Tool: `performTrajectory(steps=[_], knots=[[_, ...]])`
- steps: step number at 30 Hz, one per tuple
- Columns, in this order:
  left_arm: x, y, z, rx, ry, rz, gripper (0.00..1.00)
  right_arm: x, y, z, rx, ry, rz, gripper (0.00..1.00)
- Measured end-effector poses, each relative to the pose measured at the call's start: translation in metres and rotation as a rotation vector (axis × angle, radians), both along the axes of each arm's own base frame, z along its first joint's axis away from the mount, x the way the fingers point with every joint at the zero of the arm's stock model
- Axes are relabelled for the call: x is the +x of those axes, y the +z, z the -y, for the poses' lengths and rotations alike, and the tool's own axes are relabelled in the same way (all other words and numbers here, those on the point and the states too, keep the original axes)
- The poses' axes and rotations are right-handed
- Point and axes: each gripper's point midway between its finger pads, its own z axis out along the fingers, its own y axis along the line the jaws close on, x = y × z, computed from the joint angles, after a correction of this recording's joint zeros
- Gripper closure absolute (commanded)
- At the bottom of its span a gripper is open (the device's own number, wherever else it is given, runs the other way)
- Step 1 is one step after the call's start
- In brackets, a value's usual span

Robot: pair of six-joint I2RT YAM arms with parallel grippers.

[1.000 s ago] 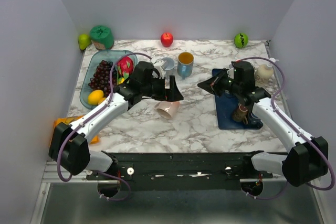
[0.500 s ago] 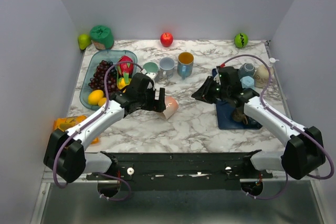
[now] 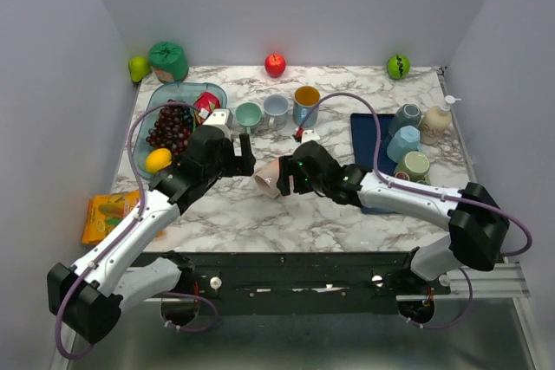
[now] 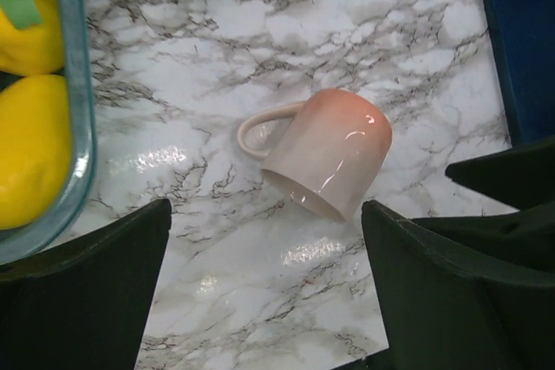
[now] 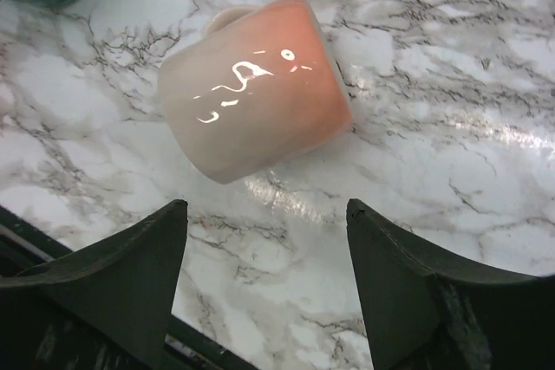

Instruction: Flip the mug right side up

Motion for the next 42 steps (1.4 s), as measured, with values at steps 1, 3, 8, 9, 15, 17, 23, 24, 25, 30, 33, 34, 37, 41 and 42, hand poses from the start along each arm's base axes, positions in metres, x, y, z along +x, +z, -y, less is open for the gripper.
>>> performTrajectory(steps=[1,3,8,9,15,17,23,24,25,30,33,34,37,41,42], knots=[[0.001,0.008,-0.003,-0.005,0.015,0.025,0.01,0.0,-0.002,-0.005,-0.024,0.005,0.024,0.16],[0.002,0.025,-0.009,-0.018,0.044,0.075,0.01,0.0,-0.007,-0.014,-0.072,0.01,0.063,0.15],[0.002,0.065,-0.021,-0.047,0.094,0.17,0.01,0.004,-0.014,-0.033,-0.161,0.008,0.148,0.13],[0.001,0.071,-0.023,-0.052,0.1,0.183,0.01,0.005,-0.014,-0.036,-0.176,0.005,0.163,0.13],[-0.003,0.088,-0.032,-0.062,0.127,0.222,0.01,0.014,-0.019,-0.047,-0.264,-0.054,0.244,0.13],[-0.004,0.088,-0.033,-0.058,0.129,0.219,0.01,0.018,-0.025,-0.047,-0.314,-0.085,0.273,0.13],[-0.008,0.086,-0.036,-0.045,0.126,0.211,0.01,0.031,-0.047,-0.043,-0.48,-0.144,0.358,0.14],[-0.009,0.085,-0.036,-0.043,0.125,0.211,0.01,0.032,-0.049,-0.043,-0.498,-0.149,0.366,0.15],[-0.01,0.086,-0.037,-0.041,0.125,0.212,0.01,0.034,-0.052,-0.043,-0.515,-0.154,0.372,0.16],[-0.011,0.085,-0.039,-0.032,0.121,0.212,0.01,0.04,-0.061,-0.038,-0.598,-0.18,0.4,0.35],[-0.012,0.084,-0.04,-0.024,0.12,0.207,0.01,0.043,-0.062,-0.036,-0.623,-0.193,0.414,0.48],[-0.012,0.084,-0.04,-0.023,0.12,0.207,0.01,0.043,-0.063,-0.036,-0.627,-0.194,0.415,0.52],[-0.012,0.084,-0.04,-0.023,0.12,0.207,0.01,0.044,-0.063,-0.032,-0.645,-0.205,0.424,0.67],[-0.012,0.083,-0.04,-0.021,0.119,0.205,0.01,0.048,-0.056,-0.027,-0.656,-0.248,0.456,0.84],[-0.012,0.083,-0.04,-0.021,0.119,0.205,0.01,0.049,-0.053,-0.026,-0.652,-0.265,0.466,0.92]])
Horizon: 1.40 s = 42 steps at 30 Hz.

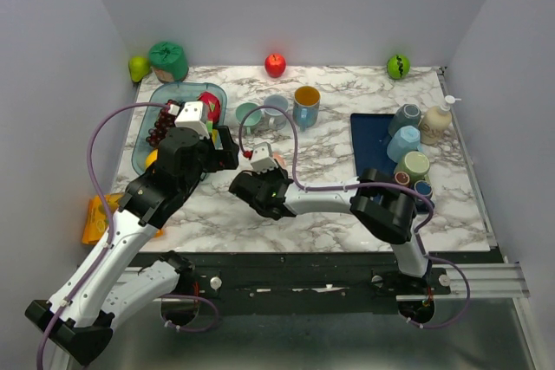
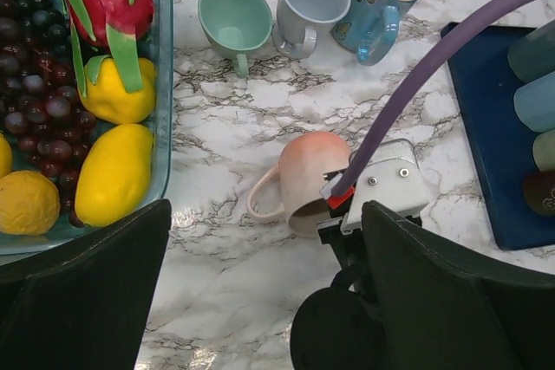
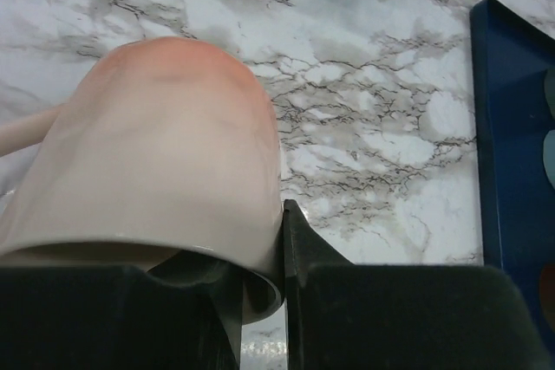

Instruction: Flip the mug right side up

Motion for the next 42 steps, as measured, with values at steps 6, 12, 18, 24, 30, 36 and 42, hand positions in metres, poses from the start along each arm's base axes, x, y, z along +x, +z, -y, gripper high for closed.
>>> performTrajectory(steps=[6,12,18,24,30,36,42], knots=[[0.0,0.0,-0.001,0.0,0.004,0.0,0.01,0.001,0.007,-0.002,0.021,-0.006,0.007,0.99],[0.0,0.0,-0.001,0.0,0.003,0.002,0.01,-0.018,0.015,0.012,0.058,0.052,-0.127,1.0],[-0.002,-0.008,0.007,0.005,-0.051,-0.004,0.01,-0.042,0.044,0.028,0.156,0.137,-0.281,0.99],[-0.015,-0.023,0.037,0.023,-0.293,-0.007,0.01,-0.061,0.059,0.043,0.22,0.205,-0.446,1.0],[-0.049,-0.028,0.074,0.017,-0.63,0.003,0.01,-0.084,0.064,0.064,0.22,0.276,-0.616,0.99],[-0.085,-0.023,0.102,-0.014,-0.871,0.021,0.02,-0.106,0.074,0.079,0.226,0.331,-0.76,1.0],[-0.125,-0.031,0.132,0.014,-1.07,0.015,0.1,-0.119,0.093,0.072,0.261,0.39,-0.83,1.0]])
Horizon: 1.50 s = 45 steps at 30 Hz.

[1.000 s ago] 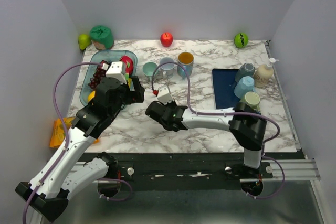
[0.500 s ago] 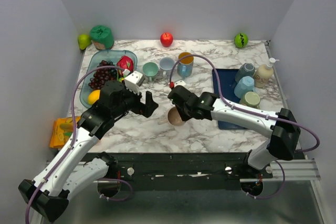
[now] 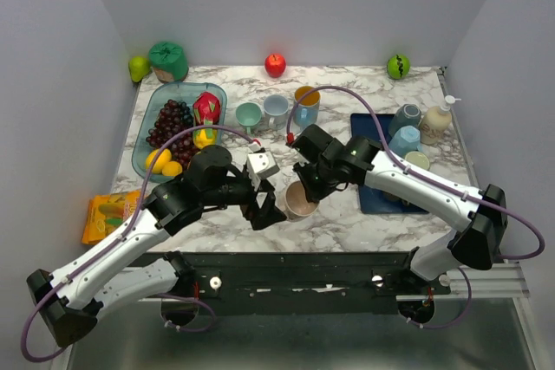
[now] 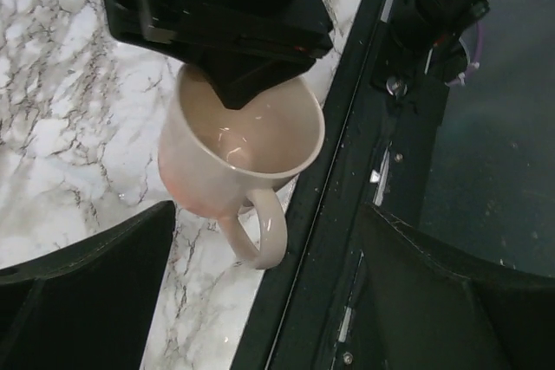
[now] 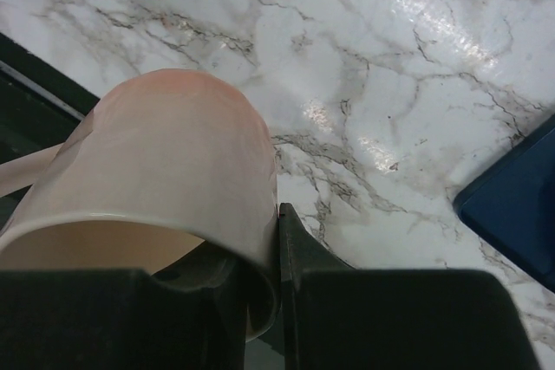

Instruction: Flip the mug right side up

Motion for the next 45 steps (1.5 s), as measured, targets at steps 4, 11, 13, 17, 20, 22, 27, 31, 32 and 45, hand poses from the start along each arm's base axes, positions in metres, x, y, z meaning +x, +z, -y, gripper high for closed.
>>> performTrajectory(steps=[4,11,13,17,20,22,27,31,32,45], knots=[[-0.002,-0.012,0.006,0.048,-0.025,0.007,0.19,-0.007,0.007,-0.005,0.029,0.022,-0.032,1.0],[-0.007,-0.033,0.013,0.148,-0.067,0.009,0.42,-0.013,0.009,-0.004,0.037,0.036,-0.072,0.99],[-0.009,-0.037,0.014,0.181,-0.074,0.015,0.49,-0.014,0.008,0.0,0.027,0.032,-0.08,1.0],[-0.009,-0.042,0.016,0.223,-0.075,0.031,0.58,-0.012,0.007,0.004,0.018,0.018,-0.086,1.0],[-0.007,-0.043,0.017,0.245,-0.071,0.045,0.66,-0.01,0.007,0.006,0.015,0.009,-0.085,1.0],[-0.007,-0.044,0.017,0.259,-0.073,0.051,0.75,-0.008,0.007,0.006,0.015,0.004,-0.081,1.0],[-0.001,-0.051,0.017,0.311,-0.059,0.068,1.0,-0.003,0.006,0.01,0.007,-0.036,-0.078,1.0],[0.005,-0.054,0.019,0.338,-0.041,0.079,1.0,0.002,0.003,0.013,-0.008,-0.055,-0.073,0.97],[0.007,-0.055,0.019,0.344,-0.033,0.083,1.0,0.003,0.003,0.013,-0.01,-0.056,-0.07,0.95],[0.044,-0.092,-0.005,0.433,0.246,0.119,1.0,0.039,-0.008,-0.021,0.099,-0.142,-0.026,0.43]])
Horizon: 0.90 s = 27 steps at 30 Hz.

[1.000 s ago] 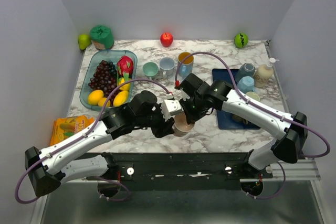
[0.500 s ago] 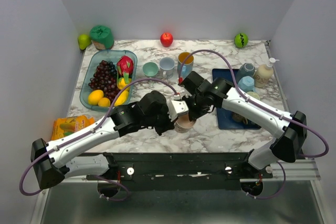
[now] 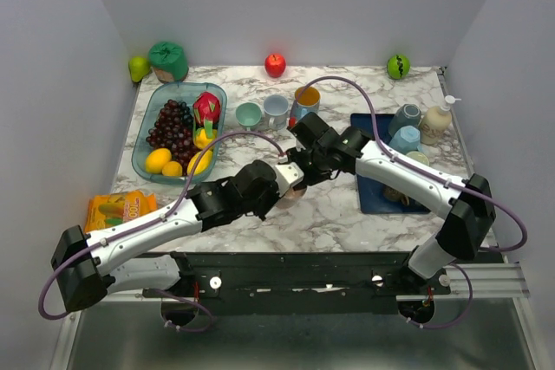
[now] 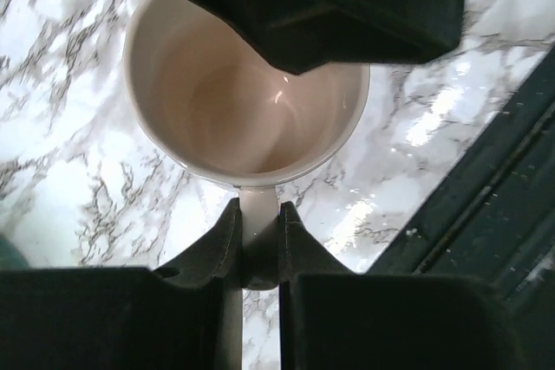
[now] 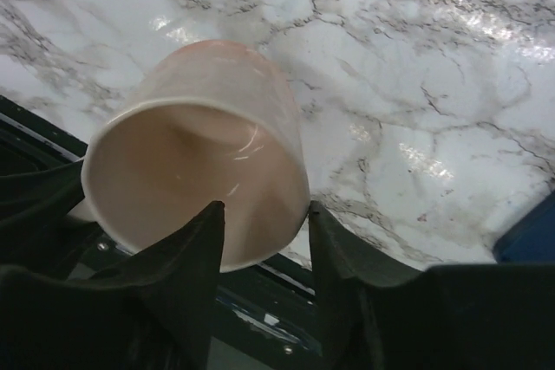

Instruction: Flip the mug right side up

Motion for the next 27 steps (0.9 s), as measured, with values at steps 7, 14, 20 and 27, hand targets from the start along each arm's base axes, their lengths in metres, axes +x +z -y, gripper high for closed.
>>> performTrajectory(steps=[7,14,20,27], knots=[[0.021,-0.024,-0.028,0.064,0.196,0.044,1.0,0.012,-0.004,-0.01,0.046,-0.091,-0.017,0.32],[0.046,-0.032,-0.047,0.059,0.408,0.055,1.0,0.045,0.021,0.036,0.126,-0.326,0.098,0.26],[0.071,-0.047,-0.064,0.028,0.578,0.003,1.0,0.065,0.042,0.093,0.152,-0.496,0.2,0.23],[0.117,-0.049,-0.101,-0.068,0.811,-0.009,1.0,0.068,0.028,0.15,0.058,-0.649,0.22,0.19]])
